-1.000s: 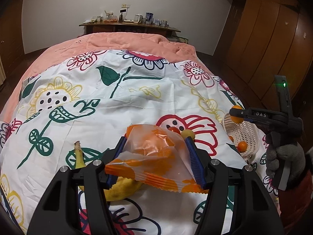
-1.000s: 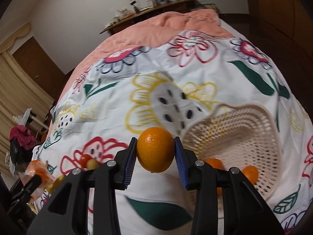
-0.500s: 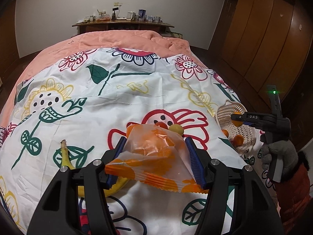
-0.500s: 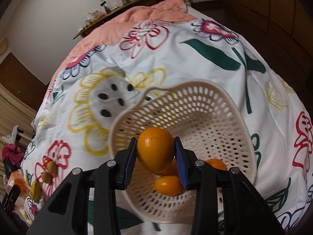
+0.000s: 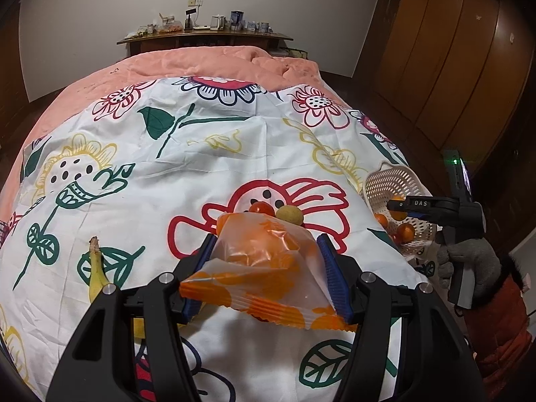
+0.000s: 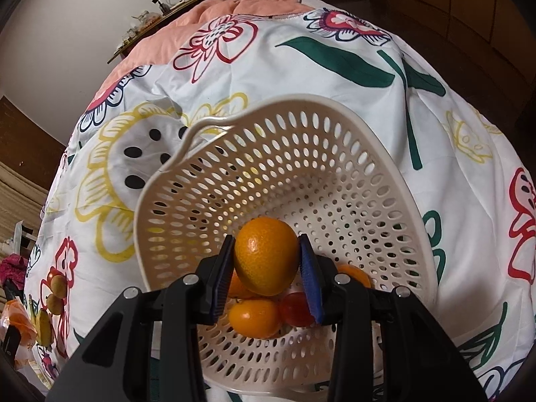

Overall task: Organize fruits
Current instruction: 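Carry the orange into the basket with the right gripper while the left gripper holds the mesh bag, then carry the orange mesh bag with the left gripper and release it into the basket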

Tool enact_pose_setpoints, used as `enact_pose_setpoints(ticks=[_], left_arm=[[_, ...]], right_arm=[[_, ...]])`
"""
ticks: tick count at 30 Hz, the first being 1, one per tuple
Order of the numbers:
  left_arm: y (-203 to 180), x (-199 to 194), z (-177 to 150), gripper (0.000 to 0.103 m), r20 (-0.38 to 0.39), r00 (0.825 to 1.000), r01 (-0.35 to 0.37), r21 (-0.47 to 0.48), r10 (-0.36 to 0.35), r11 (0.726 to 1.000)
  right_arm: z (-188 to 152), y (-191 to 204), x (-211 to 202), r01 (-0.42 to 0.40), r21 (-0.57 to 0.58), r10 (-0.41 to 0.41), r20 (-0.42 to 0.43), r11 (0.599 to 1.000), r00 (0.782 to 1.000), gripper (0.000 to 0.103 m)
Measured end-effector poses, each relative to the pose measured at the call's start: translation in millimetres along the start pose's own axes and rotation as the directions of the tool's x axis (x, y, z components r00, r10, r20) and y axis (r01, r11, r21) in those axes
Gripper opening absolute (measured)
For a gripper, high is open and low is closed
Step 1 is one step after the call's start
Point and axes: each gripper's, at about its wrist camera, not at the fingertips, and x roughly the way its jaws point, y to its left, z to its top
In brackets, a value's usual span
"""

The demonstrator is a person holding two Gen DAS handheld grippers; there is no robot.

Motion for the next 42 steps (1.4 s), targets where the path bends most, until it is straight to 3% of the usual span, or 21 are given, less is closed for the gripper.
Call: enact_pose_setpoints(ticks=[13,19,26,42], left_arm=[[-17.5,7.5,2.6,0.062,-0.017,1.0,0.005,0.032,-0.005,0.999],[-34.2,15.9,7.7,0.062,-0.035,0.999,0.025,0.061,-0.022,0.998],[-62.5,38.3,21.3,0.062,-0.074,0.995,0.077,0.115,-0.069,0.99],[-129.3,93.3,51.8,0.062,-0.132,0.987,0.116,0.202,-0.09,0.972]], right_arm=[[-6.1,-9.8,-13.4,-0.036,0.036,0.035,0.036,0.999,0.999,0.041],[-16.5,-18.2,-27.1,-0.015,0.023,0.013,0.078,1.0,0.997,0.041],[-25.2,-34.0,-44.2,-0.027,0.033,0.023,0.119,0.999,0.993,0.041],[-36.3,-52.4,-59.1,-0.086,0.048,0.077,0.163,0.995,0.984,0.041]])
